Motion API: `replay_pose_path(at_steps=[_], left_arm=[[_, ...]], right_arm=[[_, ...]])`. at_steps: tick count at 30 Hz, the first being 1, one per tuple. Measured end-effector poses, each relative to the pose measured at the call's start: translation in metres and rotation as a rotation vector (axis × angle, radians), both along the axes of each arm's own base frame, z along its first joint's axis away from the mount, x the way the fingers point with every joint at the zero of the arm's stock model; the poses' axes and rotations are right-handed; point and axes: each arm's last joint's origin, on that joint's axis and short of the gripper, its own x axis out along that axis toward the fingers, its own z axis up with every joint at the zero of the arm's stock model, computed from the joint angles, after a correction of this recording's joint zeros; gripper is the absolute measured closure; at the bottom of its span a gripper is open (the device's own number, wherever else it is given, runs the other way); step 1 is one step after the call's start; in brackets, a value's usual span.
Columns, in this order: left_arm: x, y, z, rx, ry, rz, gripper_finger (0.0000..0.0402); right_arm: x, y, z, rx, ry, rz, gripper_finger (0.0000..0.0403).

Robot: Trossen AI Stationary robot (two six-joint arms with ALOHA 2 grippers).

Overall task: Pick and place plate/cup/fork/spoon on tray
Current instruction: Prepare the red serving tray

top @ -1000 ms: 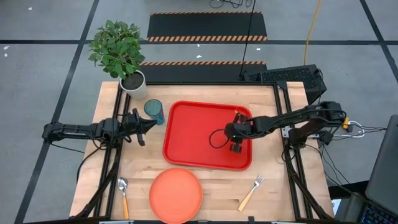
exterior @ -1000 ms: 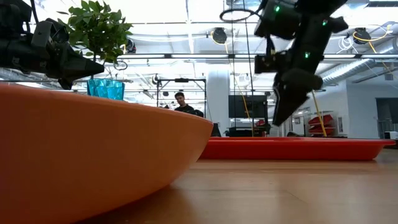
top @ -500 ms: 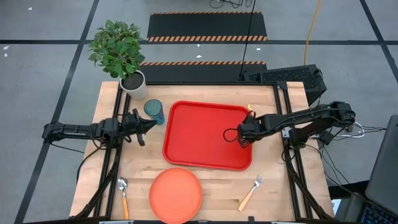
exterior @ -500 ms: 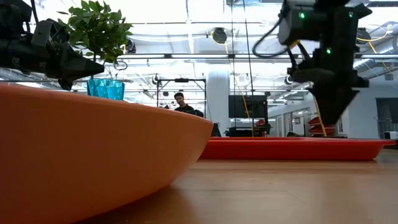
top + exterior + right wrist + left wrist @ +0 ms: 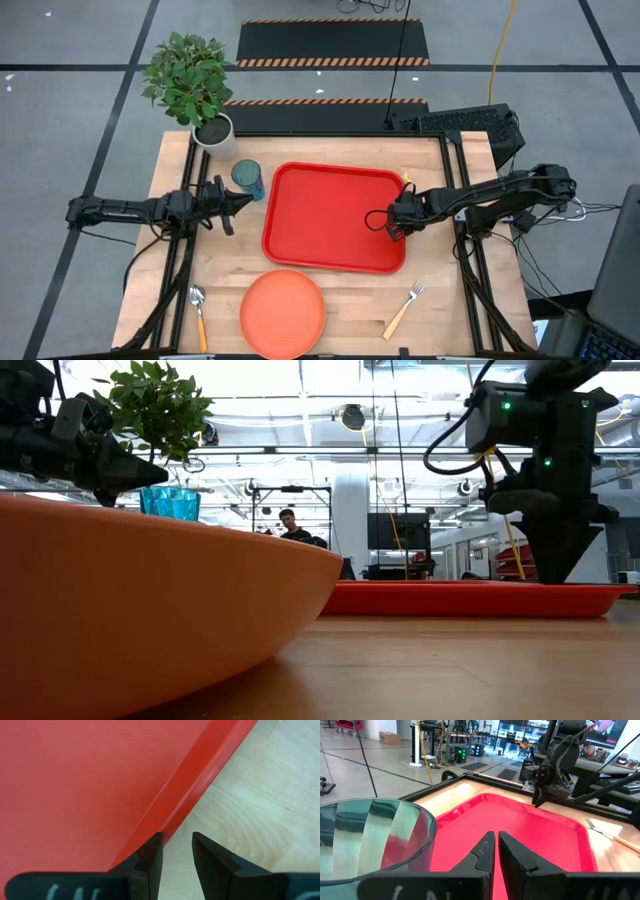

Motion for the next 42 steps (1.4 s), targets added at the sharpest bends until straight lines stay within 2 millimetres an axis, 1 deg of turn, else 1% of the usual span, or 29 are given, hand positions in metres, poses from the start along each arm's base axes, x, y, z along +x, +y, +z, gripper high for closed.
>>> replay_pose_path(at_steps=[6, 24, 36, 42], left_arm=[[0.0, 0.0, 0.0, 0.001, 0.0, 0.0, 0.0376], [0.0, 0.0, 0.0, -0.001, -0.002, 0.001, 0.0376], [0.0, 0.0, 0.0, -0.016, -0.006, 0.002, 0.0376], [0.0, 0.0, 0.0, -0.015, -0.005, 0.002, 0.0376]], right_arm=[[-0.002, 0.0, 0.005, 0.002, -0.039, -0.015, 0.0305], [-0.002, 0.001, 0.01, 0.033, -0.089, -0.057, 0.0305], [0.0, 0.0, 0.01, 0.048, -0.121, -0.213, 0.0305], [-0.003, 0.0, -0.003, 0.067, -0.165, -0.305, 0.0305]])
